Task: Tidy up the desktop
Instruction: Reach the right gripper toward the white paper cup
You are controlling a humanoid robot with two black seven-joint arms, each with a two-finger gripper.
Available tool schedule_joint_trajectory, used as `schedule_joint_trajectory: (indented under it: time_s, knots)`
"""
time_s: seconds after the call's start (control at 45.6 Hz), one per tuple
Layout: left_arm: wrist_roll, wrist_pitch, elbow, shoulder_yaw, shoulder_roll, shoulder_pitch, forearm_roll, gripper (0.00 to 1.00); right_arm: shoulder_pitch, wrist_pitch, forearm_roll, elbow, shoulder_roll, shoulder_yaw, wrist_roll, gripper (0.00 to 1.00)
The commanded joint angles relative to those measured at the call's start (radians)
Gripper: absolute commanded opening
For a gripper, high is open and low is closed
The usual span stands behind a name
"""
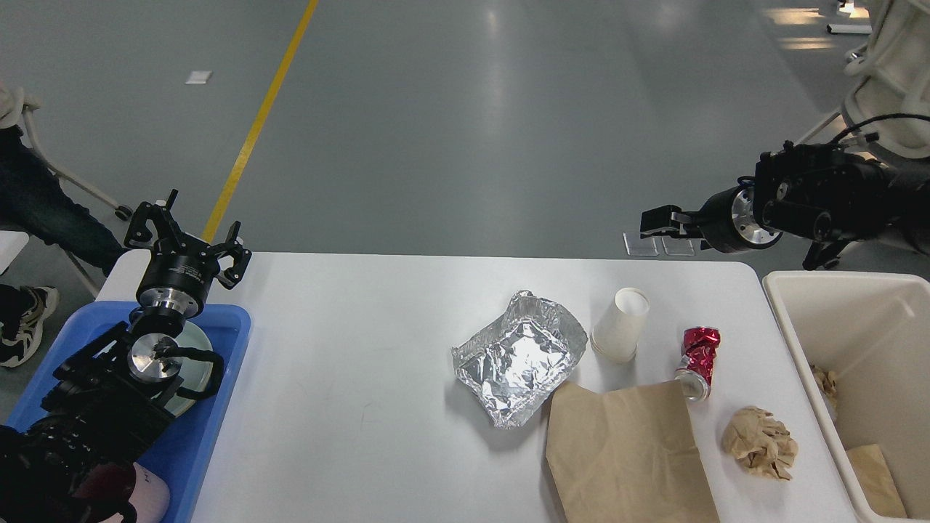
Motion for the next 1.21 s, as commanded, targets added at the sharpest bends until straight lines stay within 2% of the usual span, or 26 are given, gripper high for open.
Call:
schedule_joint_trajectory:
  time_s: [0.0,0.154,0.241,0.329,0.439,0.68,0.921,1.053,1.184]
  knots:
    - [0.0,0.0,0.0,0.0,0.0,0.0,0.0,0.96,0.078,0.137,0.0,0.072,0.021,-0.024,0.0,1.0]
    - [0.0,0.0,0.0,0.0,0.0,0.0,0.0,0.96,0.184,0.355,-0.003,0.086,0.055,-0.071,0.0,1.0]
    - [0.0,0.0,0.0,0.0,0.0,0.0,0.0,0.96,0.238,0.411,-0.003,0.089,0.109,-0.12,0.0,1.0]
    - [0.0,0.0,0.0,0.0,0.0,0.0,0.0,0.96,0.271,0.421,-0.003,0.089,0.158,-0.156,0.0,1.0]
    - [0.0,0.0,0.0,0.0,0.0,0.0,0.0,0.96,0.235,0.392,-0.007,0.069,0.184,-0.16,0.0,1.0]
    - [0.0,0.0,0.0,0.0,0.0,0.0,0.0,0.96,0.003,0.311,-0.006,-0.087,0.199,-0.133,-0.011,1.0]
    - [0.0,0.0,0.0,0.0,0.0,0.0,0.0,0.96,-0.115,0.132,-0.006,-0.118,0.206,-0.113,-0.011,1.0]
    - [0.0,0.0,0.0,0.0,0.0,0.0,0.0,0.96,-0.15,0.112,-0.006,-0.134,0.204,-0.076,-0.011,1.0]
    - [0.0,0.0,0.0,0.0,0.0,0.0,0.0,0.96,-0.212,0.105,-0.006,-0.221,0.209,-0.064,-0.012,1.0]
